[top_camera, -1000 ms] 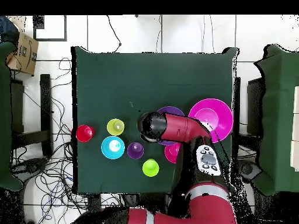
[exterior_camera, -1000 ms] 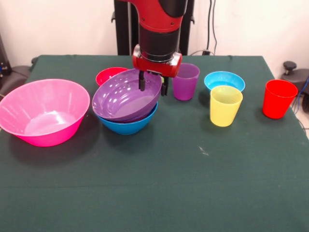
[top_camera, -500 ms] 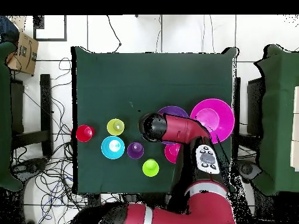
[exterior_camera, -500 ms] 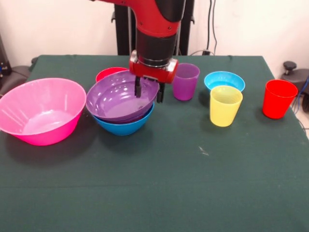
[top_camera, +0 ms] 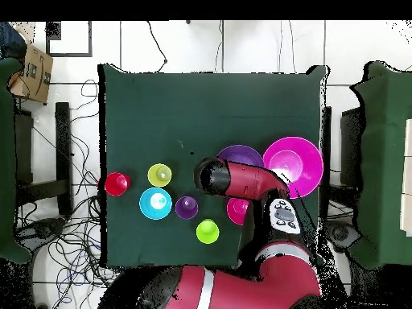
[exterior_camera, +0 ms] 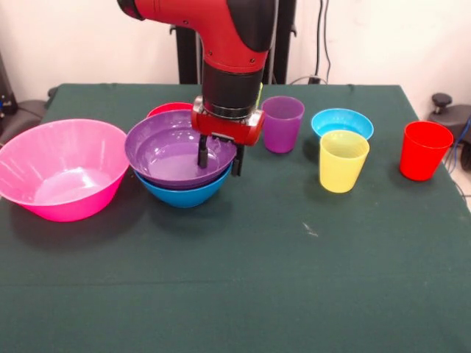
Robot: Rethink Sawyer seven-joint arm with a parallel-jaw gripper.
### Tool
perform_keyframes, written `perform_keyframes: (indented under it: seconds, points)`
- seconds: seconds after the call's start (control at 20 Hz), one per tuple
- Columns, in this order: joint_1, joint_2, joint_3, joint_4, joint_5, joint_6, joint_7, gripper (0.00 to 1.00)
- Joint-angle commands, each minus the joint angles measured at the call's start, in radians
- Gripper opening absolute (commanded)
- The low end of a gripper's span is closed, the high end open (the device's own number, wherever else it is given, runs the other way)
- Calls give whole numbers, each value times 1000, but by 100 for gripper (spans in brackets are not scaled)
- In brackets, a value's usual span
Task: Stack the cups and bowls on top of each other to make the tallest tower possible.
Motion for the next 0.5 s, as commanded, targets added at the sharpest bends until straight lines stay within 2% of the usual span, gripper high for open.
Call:
perform_keyframes:
  seconds: [0.05,0.2,0.5]
  points:
    - [-26,151,64,-47,-60,-132,69,100]
    - [-28,122,61,-34,-58,-94,60,100]
    - [-17,-47,52,40,-35,77,31,100]
